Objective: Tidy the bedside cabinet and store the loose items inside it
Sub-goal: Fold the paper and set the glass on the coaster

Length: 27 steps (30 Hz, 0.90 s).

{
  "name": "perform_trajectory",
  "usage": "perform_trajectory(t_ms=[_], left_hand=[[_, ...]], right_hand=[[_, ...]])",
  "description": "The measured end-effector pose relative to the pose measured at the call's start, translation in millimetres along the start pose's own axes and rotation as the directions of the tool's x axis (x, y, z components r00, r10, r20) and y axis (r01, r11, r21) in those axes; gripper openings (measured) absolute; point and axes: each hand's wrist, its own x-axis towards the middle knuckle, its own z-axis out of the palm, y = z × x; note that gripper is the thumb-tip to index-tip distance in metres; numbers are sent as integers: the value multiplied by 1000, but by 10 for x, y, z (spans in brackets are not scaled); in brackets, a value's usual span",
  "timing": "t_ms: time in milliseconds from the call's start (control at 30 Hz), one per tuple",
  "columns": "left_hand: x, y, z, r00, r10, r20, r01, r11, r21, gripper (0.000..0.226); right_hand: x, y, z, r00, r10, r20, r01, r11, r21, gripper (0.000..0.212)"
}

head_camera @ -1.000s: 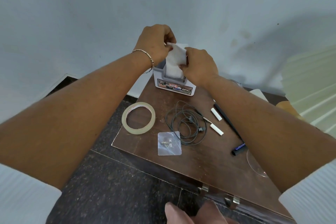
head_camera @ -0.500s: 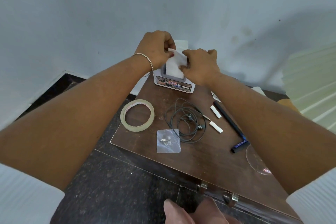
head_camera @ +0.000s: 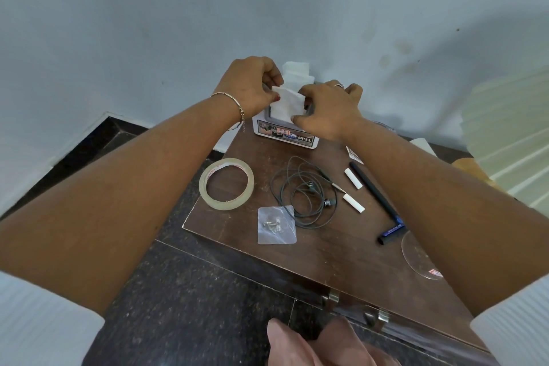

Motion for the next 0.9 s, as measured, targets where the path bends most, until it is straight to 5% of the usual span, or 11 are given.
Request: perform_trajectory(t_ms=[200, 467, 700, 900], left_hand=[[-82, -18, 9, 999, 7, 33, -8, 999, 39, 30], [-90, -68, 28, 1000, 26, 8, -27, 996, 80, 25], [-23, -84, 22, 998, 21, -52, -20, 999, 30, 17], [-22, -126, 67, 995, 13, -99, -10, 999, 32, 16]], right_hand=[[-42, -43, 12, 996, -62, -63, 66, 997, 51, 9], [-86, -122, 58, 987, -152, -56, 148, 986, -75, 30], [-9, -137, 124, 993, -115, -8, 112, 974, -197, 29], [22, -90, 92, 977, 5, -214, -13, 999, -37, 29]])
